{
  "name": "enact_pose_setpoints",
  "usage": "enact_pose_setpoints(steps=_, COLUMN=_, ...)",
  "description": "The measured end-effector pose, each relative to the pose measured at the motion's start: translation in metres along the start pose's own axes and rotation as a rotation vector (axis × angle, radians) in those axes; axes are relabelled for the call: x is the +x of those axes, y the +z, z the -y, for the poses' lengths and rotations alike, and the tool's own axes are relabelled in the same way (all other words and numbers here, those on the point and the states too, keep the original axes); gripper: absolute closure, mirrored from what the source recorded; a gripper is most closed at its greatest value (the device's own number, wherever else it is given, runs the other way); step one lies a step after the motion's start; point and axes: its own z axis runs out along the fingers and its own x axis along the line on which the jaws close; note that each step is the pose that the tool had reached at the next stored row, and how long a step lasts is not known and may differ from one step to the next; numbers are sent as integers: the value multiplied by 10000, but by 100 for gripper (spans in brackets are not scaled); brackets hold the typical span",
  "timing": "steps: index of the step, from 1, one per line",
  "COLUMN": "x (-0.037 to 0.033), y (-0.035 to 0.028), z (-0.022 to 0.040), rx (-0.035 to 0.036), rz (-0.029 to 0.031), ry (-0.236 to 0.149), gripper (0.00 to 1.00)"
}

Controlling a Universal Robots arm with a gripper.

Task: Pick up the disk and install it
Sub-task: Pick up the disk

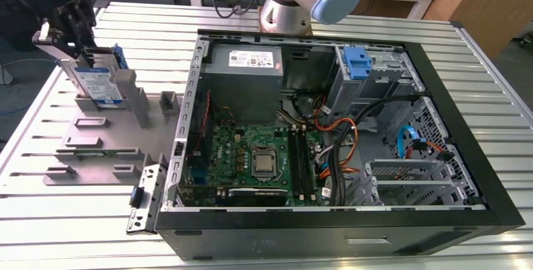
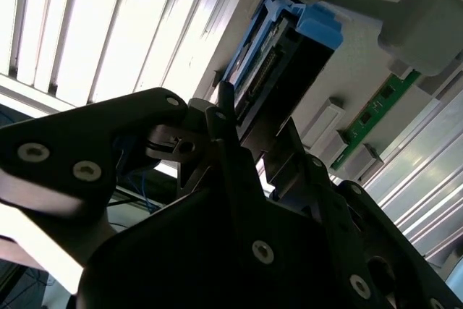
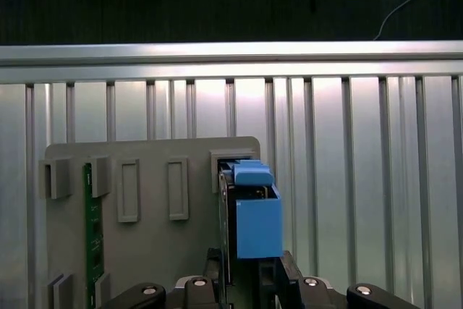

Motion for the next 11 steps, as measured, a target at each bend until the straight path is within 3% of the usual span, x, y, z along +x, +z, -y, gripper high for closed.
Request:
enact_pose_setpoints(steps=4, x=0, y=-3, z=0, rx=0, rz=-8, ry=-1, gripper=58)
enact_pose_setpoints(steps=11, x=0, y=-2, z=0, rx=4, rz=-101, ry=0, gripper=58)
